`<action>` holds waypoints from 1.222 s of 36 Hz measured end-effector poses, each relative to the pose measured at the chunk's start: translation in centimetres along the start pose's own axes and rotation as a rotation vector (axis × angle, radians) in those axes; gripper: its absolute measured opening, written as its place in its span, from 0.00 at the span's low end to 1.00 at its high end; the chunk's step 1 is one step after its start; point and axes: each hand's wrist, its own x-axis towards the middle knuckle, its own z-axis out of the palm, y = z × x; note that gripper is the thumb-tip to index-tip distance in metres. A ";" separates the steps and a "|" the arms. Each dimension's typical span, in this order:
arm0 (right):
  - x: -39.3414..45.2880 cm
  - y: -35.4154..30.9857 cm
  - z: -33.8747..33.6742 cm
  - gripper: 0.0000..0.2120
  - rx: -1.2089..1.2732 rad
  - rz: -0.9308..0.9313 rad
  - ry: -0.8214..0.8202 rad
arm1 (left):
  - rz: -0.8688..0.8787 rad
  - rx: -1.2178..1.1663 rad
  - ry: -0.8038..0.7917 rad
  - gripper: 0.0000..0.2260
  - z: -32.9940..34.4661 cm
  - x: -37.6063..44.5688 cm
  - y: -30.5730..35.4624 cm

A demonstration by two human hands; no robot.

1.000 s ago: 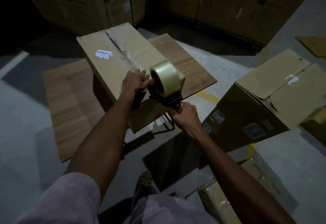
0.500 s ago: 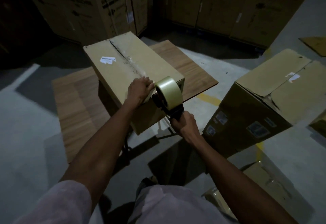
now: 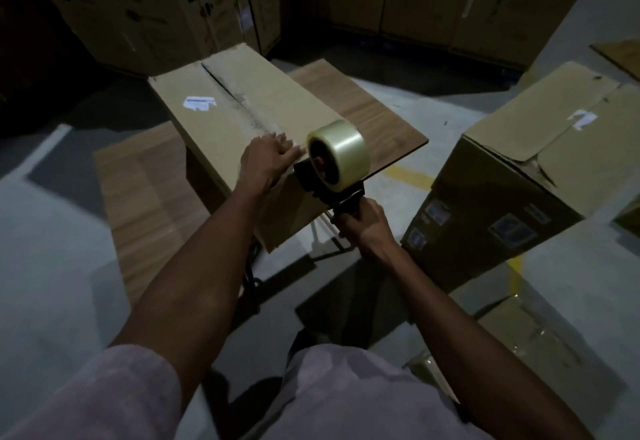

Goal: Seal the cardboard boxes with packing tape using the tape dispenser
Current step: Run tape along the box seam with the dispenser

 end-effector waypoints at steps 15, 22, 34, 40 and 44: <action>-1.4 -1.7 -1.5 0.04 -0.154 -0.080 -0.041 | -0.154 -0.050 -0.002 0.27 -0.6 -0.7 0.7; -2.9 -0.4 -2.5 0.02 -0.185 -0.064 -0.046 | -0.160 -0.098 -0.031 0.19 -0.2 -0.1 0.2; -3.2 0.0 -2.8 0.05 -0.106 0.014 -0.079 | -0.137 -0.034 -0.022 0.23 -0.4 -0.2 0.5; -2.7 -0.4 -3.4 0.06 -0.127 0.013 -0.085 | -0.164 -0.038 -0.019 0.25 -0.5 -0.2 0.4; -2.7 -0.2 -3.3 0.04 -0.127 0.013 -0.102 | -0.170 -0.046 0.003 0.25 -0.4 -0.2 0.6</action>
